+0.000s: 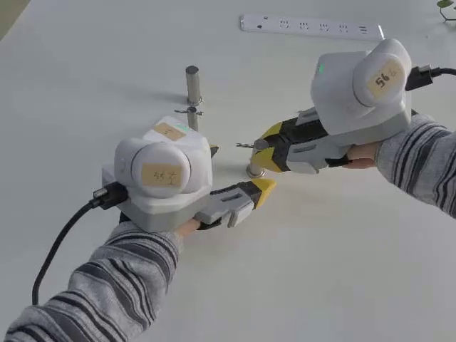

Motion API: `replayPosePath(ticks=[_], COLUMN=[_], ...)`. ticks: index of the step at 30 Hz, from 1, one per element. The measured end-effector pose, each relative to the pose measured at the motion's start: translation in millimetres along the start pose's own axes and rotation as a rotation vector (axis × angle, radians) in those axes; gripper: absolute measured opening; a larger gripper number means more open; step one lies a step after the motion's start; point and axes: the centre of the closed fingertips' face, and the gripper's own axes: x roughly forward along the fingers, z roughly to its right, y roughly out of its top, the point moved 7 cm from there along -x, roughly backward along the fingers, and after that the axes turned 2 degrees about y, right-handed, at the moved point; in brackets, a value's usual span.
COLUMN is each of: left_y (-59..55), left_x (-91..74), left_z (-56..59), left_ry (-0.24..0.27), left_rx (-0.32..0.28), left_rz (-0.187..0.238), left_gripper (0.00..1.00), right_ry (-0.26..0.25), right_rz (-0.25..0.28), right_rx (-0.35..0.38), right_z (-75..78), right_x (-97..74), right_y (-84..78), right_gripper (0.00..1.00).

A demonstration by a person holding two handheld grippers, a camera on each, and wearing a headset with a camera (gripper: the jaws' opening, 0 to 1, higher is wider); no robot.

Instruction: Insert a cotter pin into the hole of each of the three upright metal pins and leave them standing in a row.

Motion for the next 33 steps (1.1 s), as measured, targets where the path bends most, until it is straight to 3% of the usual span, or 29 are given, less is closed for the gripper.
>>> replayPosePath(ticks=[15, 20, 33], left_y=[5.7, 9.9, 12.0], left_x=[-28.5, -37.0, -50.7], left_z=[-8.8, -13.5, -23.0], left_ry=[-0.010, -0.009, 0.015], left_rx=[0.010, 0.020, 0.016], left_rz=[0.020, 0.050, 0.068], left_gripper=[0.74, 0.79, 0.92], right_ry=[0.019, 0.017, 0.035], right_rz=[0.012, 0.016, -0.010], right_rx=[0.003, -0.005, -0.033], right_z=[5.2, 14.6, 41.5], right_x=[-1.6, -4.9, 0.4], right_y=[1.4, 7.4, 13.0], right_gripper=[0.08, 0.08, 0.08])
